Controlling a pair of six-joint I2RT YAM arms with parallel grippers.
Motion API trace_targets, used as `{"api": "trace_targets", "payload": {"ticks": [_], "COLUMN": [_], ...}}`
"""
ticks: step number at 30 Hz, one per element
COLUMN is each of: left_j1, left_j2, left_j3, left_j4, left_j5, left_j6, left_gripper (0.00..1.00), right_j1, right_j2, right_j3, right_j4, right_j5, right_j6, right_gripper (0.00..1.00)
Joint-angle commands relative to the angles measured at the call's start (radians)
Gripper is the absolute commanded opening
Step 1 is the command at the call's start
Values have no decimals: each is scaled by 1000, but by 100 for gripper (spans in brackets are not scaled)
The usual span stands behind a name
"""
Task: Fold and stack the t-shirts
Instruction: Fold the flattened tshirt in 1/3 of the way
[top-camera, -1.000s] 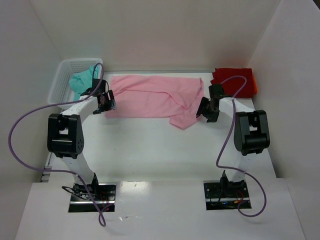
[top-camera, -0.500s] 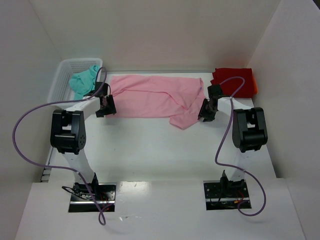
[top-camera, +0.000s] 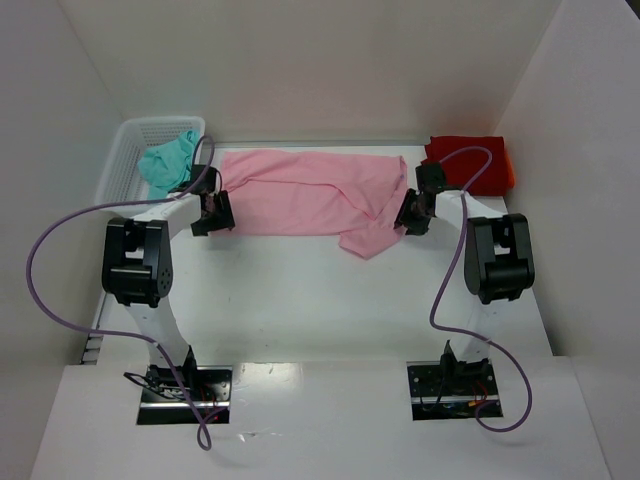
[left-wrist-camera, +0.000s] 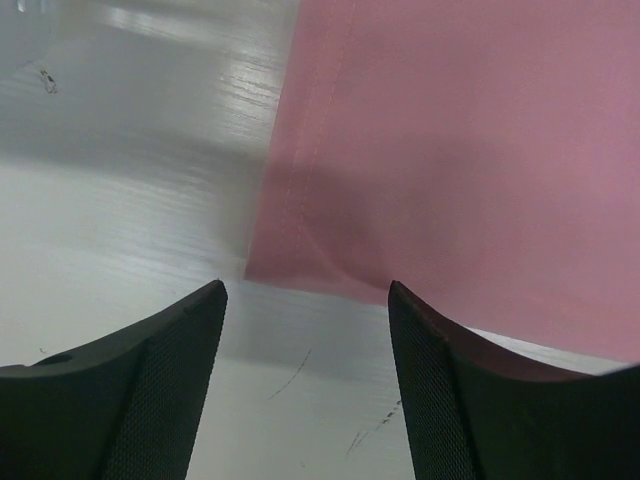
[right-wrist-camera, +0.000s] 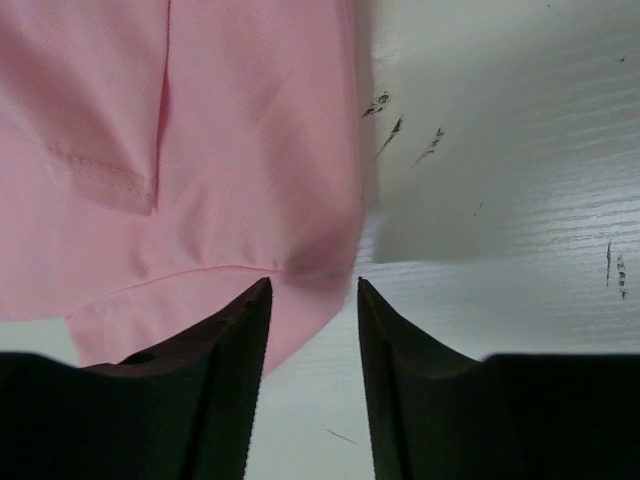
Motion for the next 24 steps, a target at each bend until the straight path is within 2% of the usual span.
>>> {"api": "trace_targets", "payload": {"ticks": [1,4,5,6,7,10,13,15,20,24], "left_j1": [2,2,2,2,2,2,2,2,2,2], "left_j2": [24,33,33,33,33,33,33,24,-2,-45], "left_j3": [-2,-2,-2,-2,-2,-2,-2,-2,-25,-45], "left_j4": [18,18,18,18,18,18,18,18,-28,-60], "left_j5": [-2,-2,-2,-2,-2,-2,-2,-2,-13,-13], "left_j6": [7,16,16,16,16,16,16,16,16,16], "left_gripper": [74,64,57,51,50,40,24,15,0,0], "right_j1": [6,6,6,6,6,6,6,6,6,6], "right_j2": [30,30,30,39,39,39,29,18,-33,-74], "right_j3": [39,39,39,29,29,29,29,29,9,-10], "right_j4": [44,53,53,62,62,62,62,62,42,7], "right_j5": [9,-1,-1,-12,-12,-12,-3,8,40,49], "right_j6": [9,18,18,18,18,18,18,18,18,18], "right_gripper": [43,34,32,26,24,11,2,0,0,0]}}
